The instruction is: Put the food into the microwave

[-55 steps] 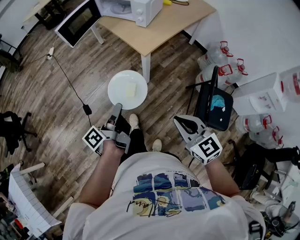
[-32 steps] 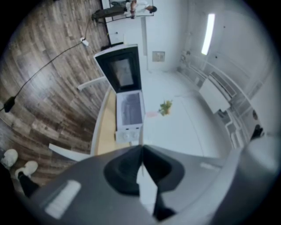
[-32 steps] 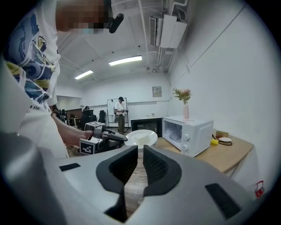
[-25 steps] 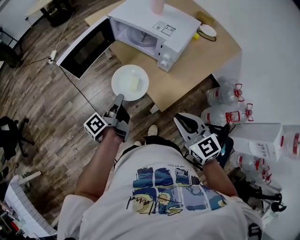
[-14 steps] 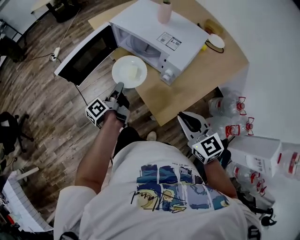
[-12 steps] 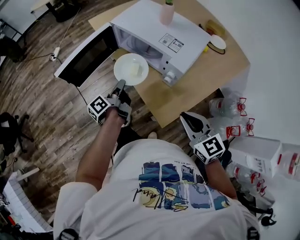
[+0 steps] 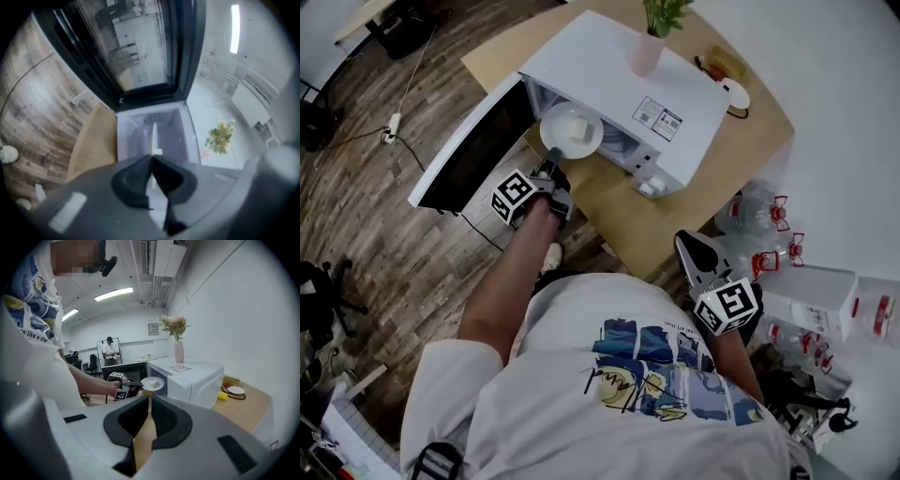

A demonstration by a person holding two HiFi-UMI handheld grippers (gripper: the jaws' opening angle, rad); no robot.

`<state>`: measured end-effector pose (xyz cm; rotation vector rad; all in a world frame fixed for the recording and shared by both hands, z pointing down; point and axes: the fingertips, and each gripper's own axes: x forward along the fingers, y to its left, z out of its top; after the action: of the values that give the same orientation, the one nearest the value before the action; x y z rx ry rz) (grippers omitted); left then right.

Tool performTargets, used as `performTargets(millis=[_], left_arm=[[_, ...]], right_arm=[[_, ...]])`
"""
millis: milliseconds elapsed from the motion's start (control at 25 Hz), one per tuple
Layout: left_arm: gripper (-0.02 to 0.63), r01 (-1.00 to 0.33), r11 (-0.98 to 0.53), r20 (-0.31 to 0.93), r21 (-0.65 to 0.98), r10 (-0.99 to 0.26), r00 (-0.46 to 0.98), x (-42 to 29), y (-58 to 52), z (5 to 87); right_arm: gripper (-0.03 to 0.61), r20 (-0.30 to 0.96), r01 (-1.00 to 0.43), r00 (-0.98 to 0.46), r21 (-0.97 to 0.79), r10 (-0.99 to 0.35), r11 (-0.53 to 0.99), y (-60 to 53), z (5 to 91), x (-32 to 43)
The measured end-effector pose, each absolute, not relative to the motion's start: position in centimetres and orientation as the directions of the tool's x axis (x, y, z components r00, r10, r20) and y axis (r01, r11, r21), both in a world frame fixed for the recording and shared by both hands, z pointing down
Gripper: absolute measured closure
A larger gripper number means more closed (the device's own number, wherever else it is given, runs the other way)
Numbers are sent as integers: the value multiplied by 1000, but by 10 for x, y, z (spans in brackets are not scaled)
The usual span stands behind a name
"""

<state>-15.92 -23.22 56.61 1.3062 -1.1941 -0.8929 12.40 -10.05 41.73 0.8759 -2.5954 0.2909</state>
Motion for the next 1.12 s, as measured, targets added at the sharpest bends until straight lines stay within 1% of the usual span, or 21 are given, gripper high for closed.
performTargets(millis=[440, 1120], left_arm=[[598, -134, 131, 163, 982, -949, 270, -167, -306, 597], [598, -170, 196, 244, 966, -906, 345, -162, -342, 624]], right_arm=[[557, 463, -724, -631, -63, -622, 687, -116, 421, 108], [557, 499, -796, -545, -55, -674, 603, -106, 426, 95]])
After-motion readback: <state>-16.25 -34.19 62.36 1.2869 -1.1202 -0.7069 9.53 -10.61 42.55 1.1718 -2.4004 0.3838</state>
